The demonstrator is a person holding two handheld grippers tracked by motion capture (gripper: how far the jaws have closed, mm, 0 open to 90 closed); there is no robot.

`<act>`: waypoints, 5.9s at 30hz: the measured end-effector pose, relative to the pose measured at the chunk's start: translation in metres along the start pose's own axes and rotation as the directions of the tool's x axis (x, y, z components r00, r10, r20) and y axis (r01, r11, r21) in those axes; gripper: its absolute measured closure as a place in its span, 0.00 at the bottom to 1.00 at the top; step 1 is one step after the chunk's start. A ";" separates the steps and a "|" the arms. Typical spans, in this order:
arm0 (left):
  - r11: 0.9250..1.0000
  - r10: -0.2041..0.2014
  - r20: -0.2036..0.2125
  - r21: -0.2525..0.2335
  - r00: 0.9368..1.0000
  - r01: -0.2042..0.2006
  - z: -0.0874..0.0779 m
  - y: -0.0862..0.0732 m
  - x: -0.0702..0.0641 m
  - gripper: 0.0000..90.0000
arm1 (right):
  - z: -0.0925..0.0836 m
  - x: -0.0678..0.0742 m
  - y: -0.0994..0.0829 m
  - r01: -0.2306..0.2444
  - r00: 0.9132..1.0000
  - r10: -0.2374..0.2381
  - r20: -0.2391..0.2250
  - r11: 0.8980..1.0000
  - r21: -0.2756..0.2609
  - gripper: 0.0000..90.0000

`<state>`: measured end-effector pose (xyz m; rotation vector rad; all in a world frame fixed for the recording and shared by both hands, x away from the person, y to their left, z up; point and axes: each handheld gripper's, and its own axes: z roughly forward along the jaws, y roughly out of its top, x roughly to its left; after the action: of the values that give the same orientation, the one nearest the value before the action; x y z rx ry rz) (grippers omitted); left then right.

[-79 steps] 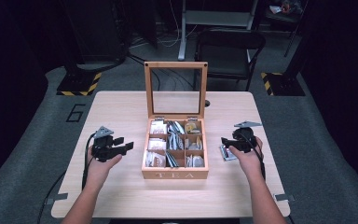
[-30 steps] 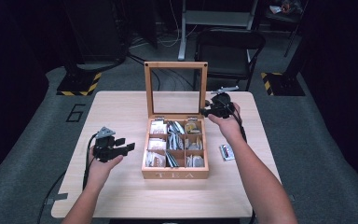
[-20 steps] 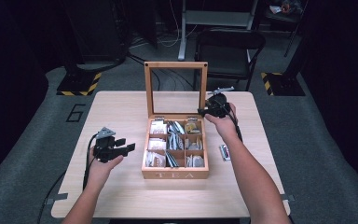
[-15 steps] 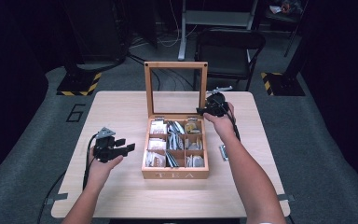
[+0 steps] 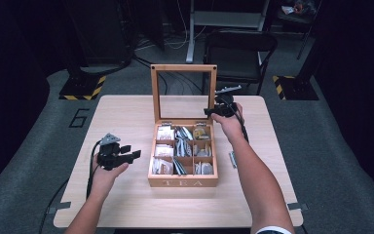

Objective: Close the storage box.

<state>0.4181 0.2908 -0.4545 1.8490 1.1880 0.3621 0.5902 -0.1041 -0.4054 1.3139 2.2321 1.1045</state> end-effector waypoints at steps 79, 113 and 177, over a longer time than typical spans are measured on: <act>0.989 0.127 0.013 -0.079 0.992 -0.125 0.015 0.128 -0.026 0.55 | -0.043 0.012 -0.038 0.037 0.997 -0.044 -0.062 0.993 -0.115 0.68; 0.986 0.148 0.021 -0.075 0.989 -0.146 0.009 0.124 -0.036 0.67 | -0.070 0.032 -0.043 0.085 0.995 -0.093 -0.046 0.985 -0.151 0.53; 0.971 0.235 0.072 -0.059 0.969 -0.231 -0.030 0.074 -0.062 0.59 | -0.139 0.071 -0.078 0.221 0.968 -0.241 -0.076 0.953 -0.208 0.53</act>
<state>0.4111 0.2428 -0.3653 1.9458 0.9028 0.4420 0.4219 -0.1286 -0.3674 0.9098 2.2100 1.2885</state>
